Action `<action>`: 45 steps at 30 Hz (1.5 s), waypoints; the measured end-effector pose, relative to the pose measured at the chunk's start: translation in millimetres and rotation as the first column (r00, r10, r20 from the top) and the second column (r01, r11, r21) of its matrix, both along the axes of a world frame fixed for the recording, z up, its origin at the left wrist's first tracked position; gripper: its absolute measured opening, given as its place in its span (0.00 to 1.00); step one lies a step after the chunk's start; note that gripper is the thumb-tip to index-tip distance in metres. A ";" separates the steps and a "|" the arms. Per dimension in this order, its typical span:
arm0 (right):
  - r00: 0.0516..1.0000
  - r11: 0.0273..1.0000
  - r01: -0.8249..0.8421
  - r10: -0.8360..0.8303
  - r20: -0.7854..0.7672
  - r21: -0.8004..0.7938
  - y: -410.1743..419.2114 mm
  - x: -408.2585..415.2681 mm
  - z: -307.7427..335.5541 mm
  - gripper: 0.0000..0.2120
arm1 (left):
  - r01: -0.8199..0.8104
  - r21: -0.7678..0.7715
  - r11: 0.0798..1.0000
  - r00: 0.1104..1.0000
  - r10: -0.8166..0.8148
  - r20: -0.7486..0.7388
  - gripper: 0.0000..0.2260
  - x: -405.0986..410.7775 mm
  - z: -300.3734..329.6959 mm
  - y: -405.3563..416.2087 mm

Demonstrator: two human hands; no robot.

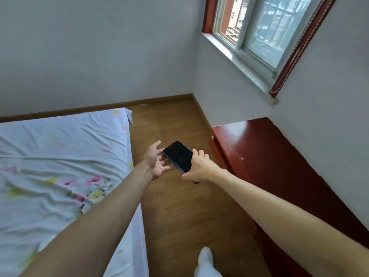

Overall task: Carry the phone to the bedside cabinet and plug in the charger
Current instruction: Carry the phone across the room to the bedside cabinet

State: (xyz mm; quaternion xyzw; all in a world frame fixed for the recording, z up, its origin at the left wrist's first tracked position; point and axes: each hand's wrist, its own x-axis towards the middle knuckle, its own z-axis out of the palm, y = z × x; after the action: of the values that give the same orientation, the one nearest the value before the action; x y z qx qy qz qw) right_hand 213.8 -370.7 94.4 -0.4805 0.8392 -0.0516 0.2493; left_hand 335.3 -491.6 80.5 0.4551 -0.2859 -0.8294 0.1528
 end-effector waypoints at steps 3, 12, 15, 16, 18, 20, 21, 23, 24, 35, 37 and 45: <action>0.999 0.999 -0.049 0.049 -0.010 -0.021 -35.7 -0.7 -6.0 0.45 | -0.092 0.021 0.996 0.996 0.092 0.009 0.24 5.4 1.2 -26.0; 0.970 0.969 -0.242 0.241 -0.019 -0.056 -141.8 -52.6 -8.1 0.42 | -0.256 -0.007 0.967 0.965 0.256 0.056 0.21 -19.9 26.2 -94.2; 0.956 0.953 -0.294 0.293 -0.020 -0.074 -176.2 -71.8 -2.4 0.43 | -0.300 -0.038 0.953 0.952 0.301 0.052 0.21 -32.0 33.0 -120.7; 0.949 0.945 -0.314 0.312 -0.032 -0.087 -187.2 -77.2 -0.4 0.43 | -0.318 -0.045 0.947 0.946 0.320 0.047 0.20 -35.3 34.4 -129.8; 0.938 0.932 -0.346 0.342 -0.060 -0.108 -210.7 -87.4 2.3 0.43 | -0.346 -0.046 0.937 0.937 0.348 0.036 0.19 -41.0 36.7 -149.0; 0.924 0.919 -0.380 0.373 -0.079 -0.106 -234.5 -94.9 3.0 0.43 | -0.367 -0.059 0.928 0.929 0.369 0.031 0.19 -44.2 37.5 -167.6; 0.917 0.912 -0.398 0.390 -0.087 -0.102 -247.8 -97.6 2.8 0.43 | -0.379 -0.073 0.923 0.924 0.382 0.034 0.18 -45.4 36.9 -178.4; 0.903 0.898 -0.428 0.419 -0.098 -0.100 -276.4 -103.0 1.0 0.42 | -0.402 -0.085 0.912 0.913 0.406 0.036 0.18 -47.7 32.9 -203.0; 0.896 0.892 -0.441 0.431 -0.106 -0.098 -291.3 -105.3 -0.6 0.42 | -0.413 -0.083 0.907 0.908 0.417 0.038 0.18 -48.7 29.8 -216.0; 0.907 0.913 -0.400 0.384 -0.170 -0.072 -484.6 -149.6 4.4 0.39 | -0.300 -0.125 0.946 0.945 0.313 0.100 0.22 -94.5 16.4 -428.7; 0.918 0.925 -0.369 0.349 -0.188 -0.085 -516.8 -162.7 9.6 0.39 | -0.250 -0.155 0.956 0.957 0.269 0.110 0.22 -110.6 24.4 -467.6; 0.941 0.955 -0.270 0.236 -0.241 -0.122 -628.2 -221.4 10.2 0.37 | -0.069 -0.250 0.966 0.974 0.120 0.193 0.20 -179.9 27.2 -595.3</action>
State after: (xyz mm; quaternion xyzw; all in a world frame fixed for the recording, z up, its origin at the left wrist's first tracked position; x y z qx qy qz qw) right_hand -7.6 -998.9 104.5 -0.6051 0.7865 -0.0289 0.1203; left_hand 155.3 -1086.9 107.7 0.5299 -0.3769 -0.7283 0.2161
